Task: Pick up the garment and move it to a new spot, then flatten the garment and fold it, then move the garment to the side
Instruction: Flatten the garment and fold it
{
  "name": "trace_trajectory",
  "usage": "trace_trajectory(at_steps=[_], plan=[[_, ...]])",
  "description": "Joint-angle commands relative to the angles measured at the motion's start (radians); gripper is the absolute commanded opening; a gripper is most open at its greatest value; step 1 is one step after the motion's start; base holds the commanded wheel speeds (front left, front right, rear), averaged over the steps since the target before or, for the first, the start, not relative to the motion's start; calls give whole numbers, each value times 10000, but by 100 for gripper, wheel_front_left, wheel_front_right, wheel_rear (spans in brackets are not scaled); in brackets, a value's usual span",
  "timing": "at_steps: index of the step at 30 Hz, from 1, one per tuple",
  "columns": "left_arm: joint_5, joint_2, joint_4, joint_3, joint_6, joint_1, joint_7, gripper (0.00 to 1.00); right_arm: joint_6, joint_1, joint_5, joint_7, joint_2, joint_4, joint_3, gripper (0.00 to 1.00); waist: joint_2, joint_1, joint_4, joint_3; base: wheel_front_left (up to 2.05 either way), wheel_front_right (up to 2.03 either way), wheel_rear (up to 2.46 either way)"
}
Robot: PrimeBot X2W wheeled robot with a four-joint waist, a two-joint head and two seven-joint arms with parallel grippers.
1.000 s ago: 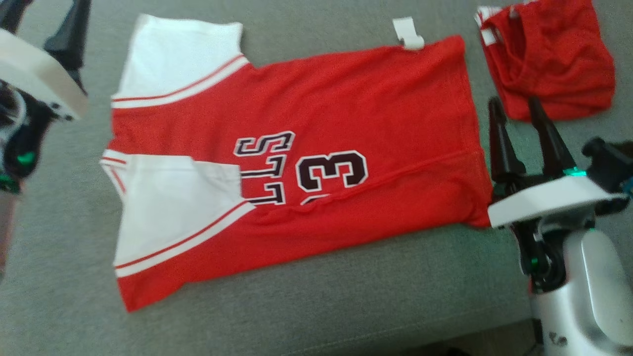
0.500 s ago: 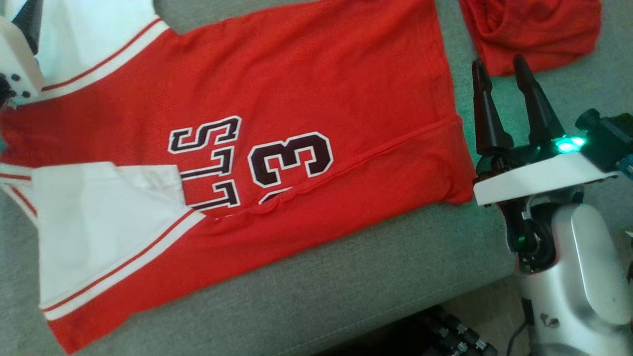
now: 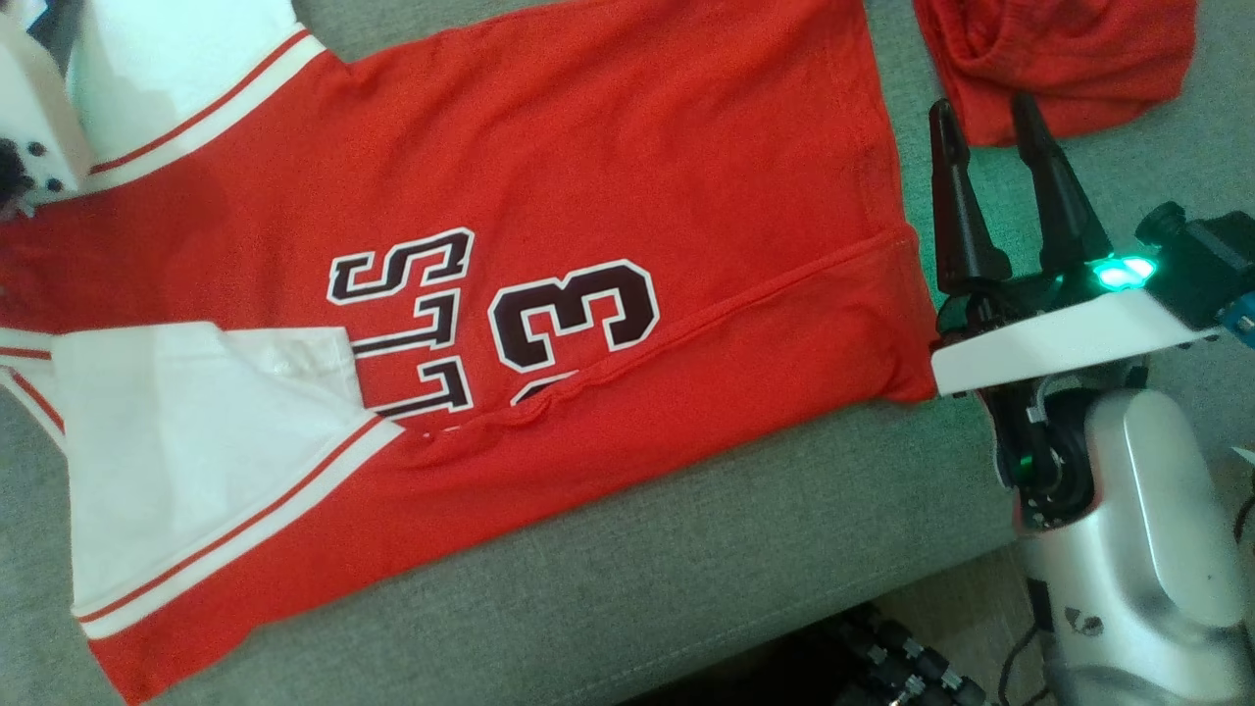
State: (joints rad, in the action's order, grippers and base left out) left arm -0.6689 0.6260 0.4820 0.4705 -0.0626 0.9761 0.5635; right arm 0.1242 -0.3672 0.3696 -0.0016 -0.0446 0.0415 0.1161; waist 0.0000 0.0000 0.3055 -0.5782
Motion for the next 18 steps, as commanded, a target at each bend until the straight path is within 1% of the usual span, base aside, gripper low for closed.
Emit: trace_trajectory(at_steps=[1,2,5,10,14,18], plan=[[23,398,-193,-182,-21,133,137,25,65,-91,67,-107,-56,-287,158,100,0,0,5,-2,0,0,0],[51,407,-209,-156,-19,134,127,0,65,-118,73,-110,-56,-268,179,100,0,0,11,-2,0,0,0],[136,409,-257,-120,-2,153,-45,0,65,-198,86,-94,-56,-179,240,100,0,0,16,13,0,0,0],[251,254,-318,-213,73,243,-844,0,65,-453,-103,77,-56,112,195,100,0,0,-163,244,0,0,0],[334,-9,-353,-156,-41,192,-1660,0,65,-919,-697,544,-56,511,6,100,0,0,-524,592,0,0,0],[259,-364,-435,-93,-158,27,-2341,0,65,-1630,-1450,1284,-56,1033,-348,100,0,0,-1011,981,0,0,0]])
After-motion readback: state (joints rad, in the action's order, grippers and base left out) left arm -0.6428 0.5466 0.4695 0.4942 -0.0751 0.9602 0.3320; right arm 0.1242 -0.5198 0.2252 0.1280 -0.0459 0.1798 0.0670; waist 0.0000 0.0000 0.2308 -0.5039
